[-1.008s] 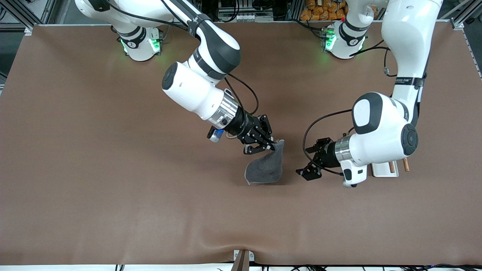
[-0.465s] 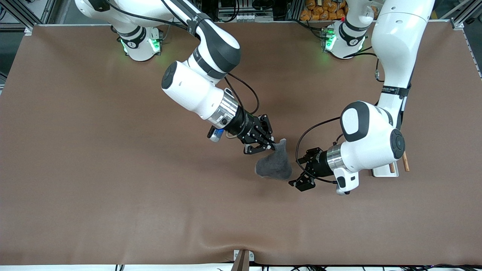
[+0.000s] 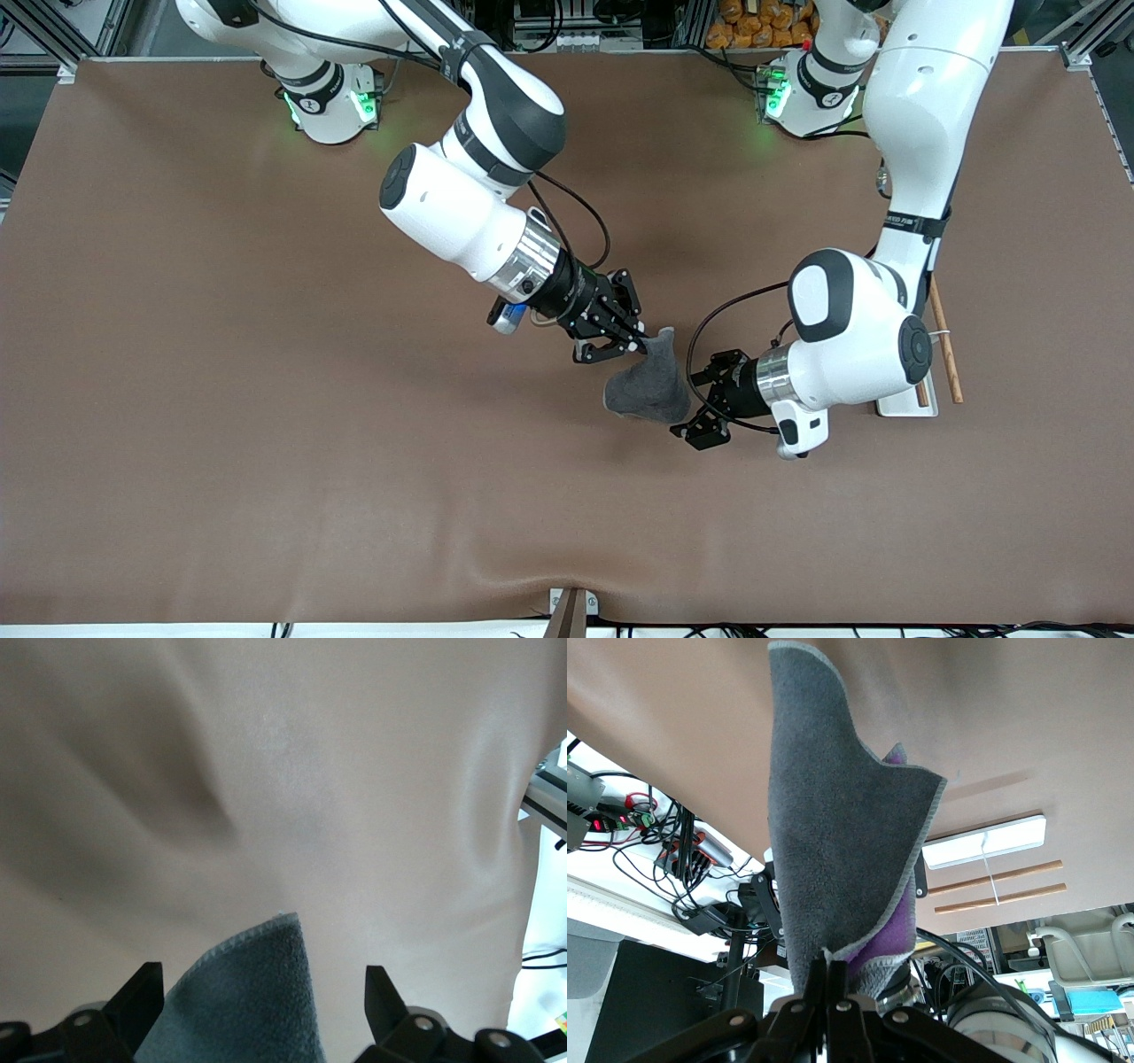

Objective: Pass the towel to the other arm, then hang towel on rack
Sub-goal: 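Grasp the towel's hanging end with the left gripper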

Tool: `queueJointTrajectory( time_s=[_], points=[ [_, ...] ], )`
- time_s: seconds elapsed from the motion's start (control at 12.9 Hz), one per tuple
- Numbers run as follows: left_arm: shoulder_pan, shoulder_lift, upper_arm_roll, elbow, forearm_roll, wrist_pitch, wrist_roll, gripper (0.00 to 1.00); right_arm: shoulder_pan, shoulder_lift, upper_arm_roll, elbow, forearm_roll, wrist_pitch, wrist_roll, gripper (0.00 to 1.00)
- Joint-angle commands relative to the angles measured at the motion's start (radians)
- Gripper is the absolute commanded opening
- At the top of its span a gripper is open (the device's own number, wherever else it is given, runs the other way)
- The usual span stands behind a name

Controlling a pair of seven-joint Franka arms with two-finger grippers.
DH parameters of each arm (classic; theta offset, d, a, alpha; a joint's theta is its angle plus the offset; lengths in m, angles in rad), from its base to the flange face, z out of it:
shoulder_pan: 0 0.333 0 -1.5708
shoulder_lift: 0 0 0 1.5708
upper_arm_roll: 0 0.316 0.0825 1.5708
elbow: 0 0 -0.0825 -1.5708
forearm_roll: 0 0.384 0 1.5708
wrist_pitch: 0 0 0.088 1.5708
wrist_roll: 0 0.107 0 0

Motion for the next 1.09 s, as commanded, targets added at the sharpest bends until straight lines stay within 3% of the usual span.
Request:
queueJointTrajectory(
  time_s=[0.0, 0.16, 0.31, 0.54, 0.78, 0.85, 1.01],
  points=[
    [0.003, 0.025, -0.001, 0.023, -0.029, 0.007, -0.007, 0.75, 0.005, 0.025, -0.006, 0.042, 0.008, -0.004, 0.018, 0.0],
    [-0.004, 0.032, -0.001, 0.023, -0.029, 0.007, -0.01, 0.55, 0.003, 0.024, -0.006, 0.042, 0.008, -0.007, 0.018, 0.0],
    [-0.007, 0.032, -0.001, 0.023, -0.03, 0.007, -0.007, 0.29, 0.002, 0.022, -0.008, 0.042, 0.007, -0.009, 0.016, 0.0],
    [-0.007, 0.028, -0.003, 0.023, -0.033, 0.005, -0.007, 0.04, 0.002, 0.022, -0.006, 0.042, -0.018, -0.011, 0.018, 0.0],
    [-0.007, 0.018, -0.003, 0.023, -0.03, 0.004, -0.006, 0.0, -0.004, 0.019, -0.006, 0.042, -0.019, -0.026, 0.018, 0.0],
    [-0.004, 0.011, -0.003, 0.023, -0.029, -0.002, -0.006, 0.0, -0.007, 0.016, -0.005, 0.042, -0.019, -0.04, 0.018, 0.09],
    [0.009, -0.03, -0.006, 0.024, -0.03, -0.048, -0.007, 0.0, -0.015, 0.008, -0.008, 0.042, -0.023, -0.105, 0.016, 1.0]
  ],
)
